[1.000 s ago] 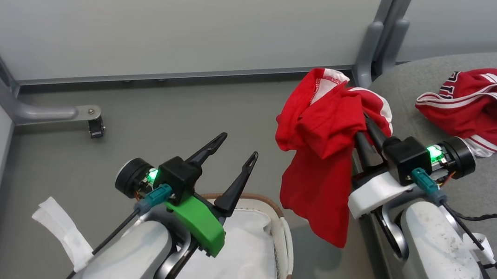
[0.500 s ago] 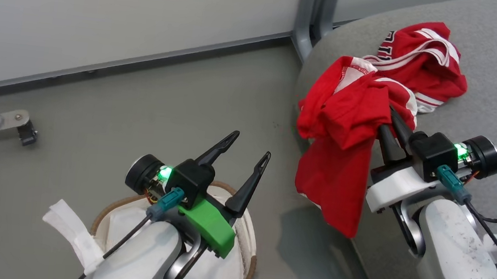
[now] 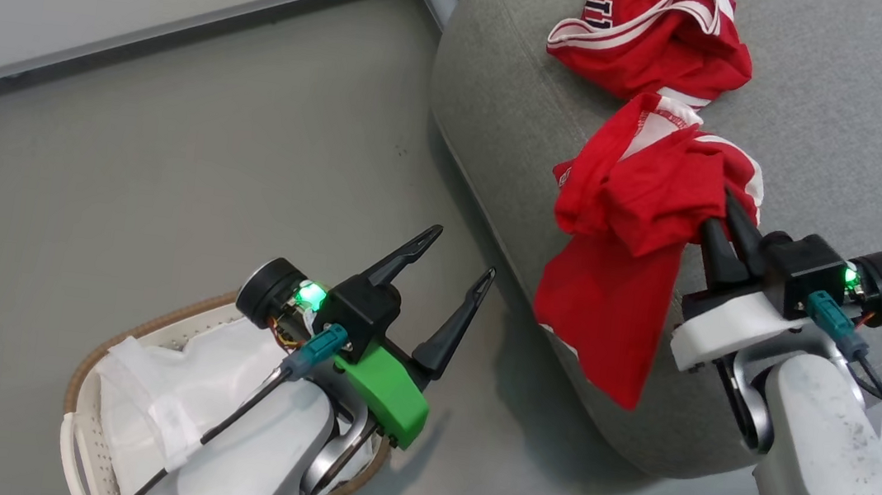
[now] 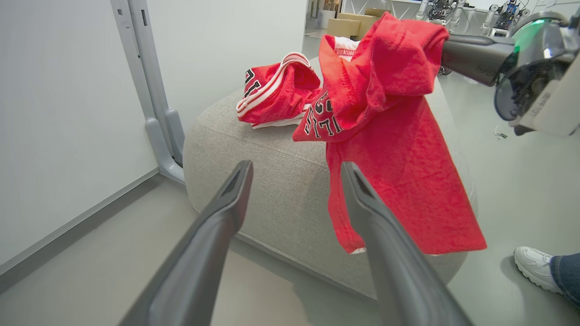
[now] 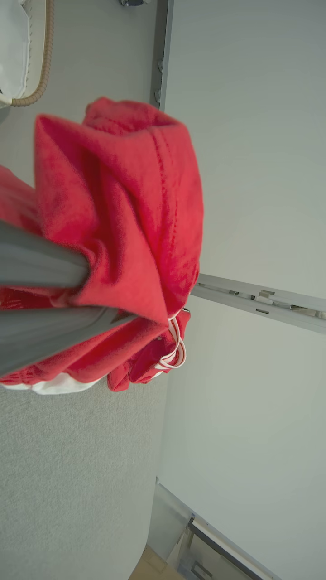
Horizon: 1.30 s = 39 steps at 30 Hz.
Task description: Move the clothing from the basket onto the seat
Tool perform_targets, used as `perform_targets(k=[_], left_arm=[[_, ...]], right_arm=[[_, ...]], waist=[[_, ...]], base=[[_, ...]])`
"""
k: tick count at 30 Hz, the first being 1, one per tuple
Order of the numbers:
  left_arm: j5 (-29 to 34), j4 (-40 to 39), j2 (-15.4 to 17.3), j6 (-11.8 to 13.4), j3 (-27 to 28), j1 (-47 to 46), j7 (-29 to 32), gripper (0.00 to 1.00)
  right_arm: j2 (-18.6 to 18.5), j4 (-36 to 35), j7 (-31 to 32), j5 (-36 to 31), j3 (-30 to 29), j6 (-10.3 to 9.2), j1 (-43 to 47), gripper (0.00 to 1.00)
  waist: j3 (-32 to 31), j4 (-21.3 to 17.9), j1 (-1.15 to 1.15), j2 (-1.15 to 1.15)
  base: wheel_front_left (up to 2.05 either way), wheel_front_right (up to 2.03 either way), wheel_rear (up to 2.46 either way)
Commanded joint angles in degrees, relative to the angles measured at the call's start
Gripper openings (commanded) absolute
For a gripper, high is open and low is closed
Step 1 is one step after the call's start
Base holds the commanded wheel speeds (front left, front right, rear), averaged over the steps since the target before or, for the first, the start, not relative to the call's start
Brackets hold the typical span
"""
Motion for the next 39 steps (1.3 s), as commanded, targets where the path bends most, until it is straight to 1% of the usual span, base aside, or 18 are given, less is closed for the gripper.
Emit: perform_targets(k=[1,5,8,13,14,15,19,21,25,27,31,35,36,37,38,39], left_arm=[[0.09,0.11,-0.05,-0.15,0.23,-1.10,-0.19,1.00],[0.35,-0.19,-0.33,0.24,0.37,-1.39,-0.19,1.00],[0.52,-0.74,-0.64,0.45,0.51,-1.42,-0.18,1.00],[0.93,-1.76,-1.11,0.64,0.61,-0.95,-0.17,1.00],[1.52,-2.25,-1.17,0.88,0.35,-0.81,-0.12,1.00],[1.94,-2.62,-1.16,0.95,0.12,-0.98,-0.12,1.00],[2.98,-4.12,-1.20,1.26,-0.43,-1.55,-0.11,1.00],[3.41,-4.91,-1.10,1.50,-0.67,-2.00,-0.12,1.00],[4.32,-6.12,-0.72,1.76,-1.32,-2.78,-0.07,1.00],[4.69,-7.02,-0.69,1.85,-1.50,-3.45,0.06,1.00],[5.24,-8.52,-0.22,2.32,-1.36,-4.34,0.15,1.00],[5.47,-9.00,0.07,2.70,-1.36,-4.42,0.18,1.00],[5.47,-9.04,0.13,2.81,-1.41,-4.33,0.17,1.00],[5.41,-9.05,0.20,2.88,-1.46,-4.26,0.17,1.00],[5.34,-9.02,0.33,2.96,-1.45,-4.23,0.17,1.00],[5.24,-8.98,0.43,3.01,-1.37,-4.21,0.17,1.00]], right_arm=[[-0.23,-0.02,-0.13,0.47,-0.90,-0.07,-0.99,0.00],[-1.90,-0.05,-0.13,0.21,-3.15,-0.06,-4.66,0.00],[-5.03,0.44,-0.13,0.41,-3.97,-0.07,-9.31,0.00],[-12.86,3.77,-0.08,0.66,-3.97,-0.07,-18.37,0.00],[-16.62,5.24,0.80,0.99,-3.95,-0.07,-22.62,0.00],[-18.65,5.84,1.44,1.30,-3.90,-0.07,-24.70,0.00],[-24.72,7.95,3.68,2.81,-5.87,-0.07,-30.90,0.00],[-26.86,9.41,4.58,3.48,-6.46,-0.07,-32.92,0.00],[-29.36,13.43,5.30,4.32,-8.44,-0.07,-34.55,0.00],[-29.83,16.00,4.94,4.32,-9.62,-0.07,-34.52,0.00],[-28.03,22.56,3.86,3.50,-11.85,-0.07,-32.51,0.00],[-25.61,28.79,2.72,2.06,-13.95,-0.07,-30.43,0.00],[-25.06,29.81,2.36,1.75,-14.22,-0.07,-30.06,0.06],[-24.70,30.87,2.12,1.35,-14.35,-0.07,-30.22,0.36],[-24.46,31.58,1.66,1.03,-14.41,-0.07,-30.33,1.00],[-24.28,32.03,1.38,0.87,-14.53,-0.07,-30.54,1.00]], waist=[[2.69,-0.99,0.00,0.00],[4.38,0.30,0.00,0.00],[5.65,1.89,0.00,0.00],[7.78,5.24,0.00,0.00],[8.98,6.78,0.00,0.00],[9.81,7.69,0.00,0.00],[12.79,11.20,0.00,0.00],[14.34,12.95,0.00,0.00],[17.13,15.83,0.00,0.00],[18.43,17.09,0.00,0.00],[20.58,18.32,0.00,0.00],[21.66,18.51,0.00,0.00],[21.75,18.49,0.00,0.00],[21.83,18.47,0.00,0.00],[21.85,18.34,0.00,0.00],[21.85,18.17,0.00,0.00]], base=[[0.00,0.00,0.00],[0.00,0.00,0.00],[0.00,0.00,0.00],[0.00,0.00,0.00],[0.00,0.00,0.00],[0.00,0.00,0.00],[0.00,0.00,0.00],[0.00,0.00,0.00],[0.00,0.00,0.00],[0.00,0.00,0.00],[0.00,0.00,0.00],[0.00,0.00,0.00],[0.00,0.00,0.00],[0.00,0.00,0.00],[0.00,0.00,0.00],[0.00,0.00,0.00]])
